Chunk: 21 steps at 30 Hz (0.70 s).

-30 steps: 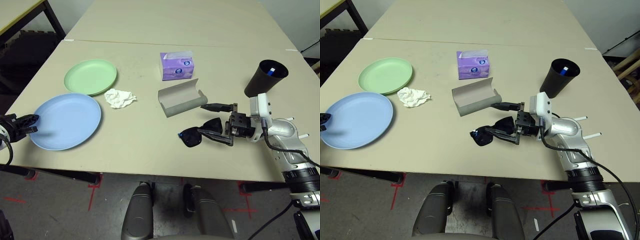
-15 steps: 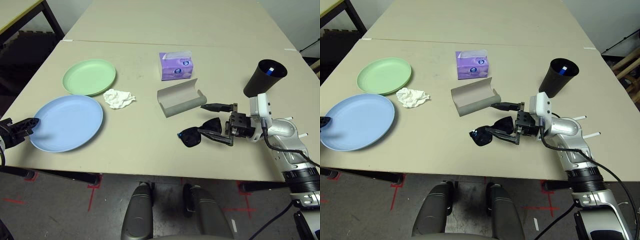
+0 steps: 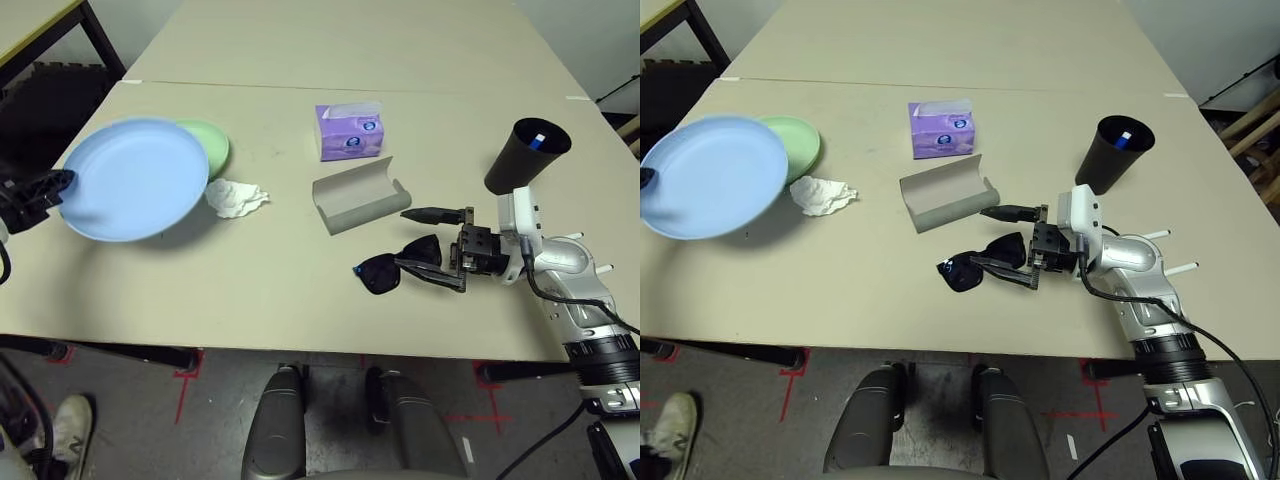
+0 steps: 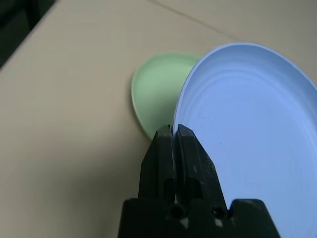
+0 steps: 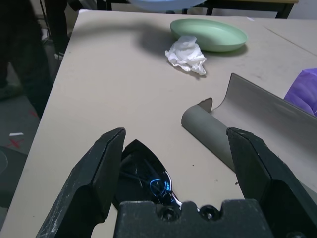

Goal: Organize and tidy the items on the table.

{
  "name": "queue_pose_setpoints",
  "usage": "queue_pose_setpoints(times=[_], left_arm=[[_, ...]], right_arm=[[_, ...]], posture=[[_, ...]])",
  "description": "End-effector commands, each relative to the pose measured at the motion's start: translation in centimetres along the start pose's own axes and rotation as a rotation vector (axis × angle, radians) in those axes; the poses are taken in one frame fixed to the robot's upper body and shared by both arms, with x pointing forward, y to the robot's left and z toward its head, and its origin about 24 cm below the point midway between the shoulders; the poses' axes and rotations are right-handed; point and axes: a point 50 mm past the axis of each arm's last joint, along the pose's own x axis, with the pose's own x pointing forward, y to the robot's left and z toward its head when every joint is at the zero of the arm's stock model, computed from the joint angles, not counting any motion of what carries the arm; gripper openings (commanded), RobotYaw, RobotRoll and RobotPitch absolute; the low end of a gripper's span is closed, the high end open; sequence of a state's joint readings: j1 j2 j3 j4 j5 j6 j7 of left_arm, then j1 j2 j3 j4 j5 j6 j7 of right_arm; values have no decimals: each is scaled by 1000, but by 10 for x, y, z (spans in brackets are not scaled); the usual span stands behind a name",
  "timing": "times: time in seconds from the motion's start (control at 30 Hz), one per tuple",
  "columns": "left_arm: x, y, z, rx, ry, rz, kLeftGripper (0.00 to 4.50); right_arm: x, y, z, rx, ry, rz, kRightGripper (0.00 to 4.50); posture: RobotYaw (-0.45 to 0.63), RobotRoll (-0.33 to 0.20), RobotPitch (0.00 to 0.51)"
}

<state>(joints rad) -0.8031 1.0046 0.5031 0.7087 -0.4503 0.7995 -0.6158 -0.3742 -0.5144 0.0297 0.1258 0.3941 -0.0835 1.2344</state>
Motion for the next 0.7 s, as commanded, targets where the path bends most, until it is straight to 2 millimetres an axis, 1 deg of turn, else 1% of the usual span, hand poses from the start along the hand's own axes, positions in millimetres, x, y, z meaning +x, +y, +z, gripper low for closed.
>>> queue_pose_setpoints(times=[0.03,0.13,0.23,0.57,0.7], left_arm=[[24,-1,-3,28,-43,108,27],[42,-10,-5,28,-79,142,27],[54,-18,-9,18,-92,157,27],[73,-32,-18,-6,-110,211,27],[74,-31,-19,28,-117,257,27]], right_arm=[[0,1,-2,3,4,9,4500],[0,2,-2,2,4,8,4500],[-2,4,-2,2,5,5,4500],[-5,8,-2,6,13,-10,4500],[-5,8,-2,6,13,-16,4500]], posture=[[181,0,178],[172,0,180],[167,0,180],[140,0,187],[134,0,187]])
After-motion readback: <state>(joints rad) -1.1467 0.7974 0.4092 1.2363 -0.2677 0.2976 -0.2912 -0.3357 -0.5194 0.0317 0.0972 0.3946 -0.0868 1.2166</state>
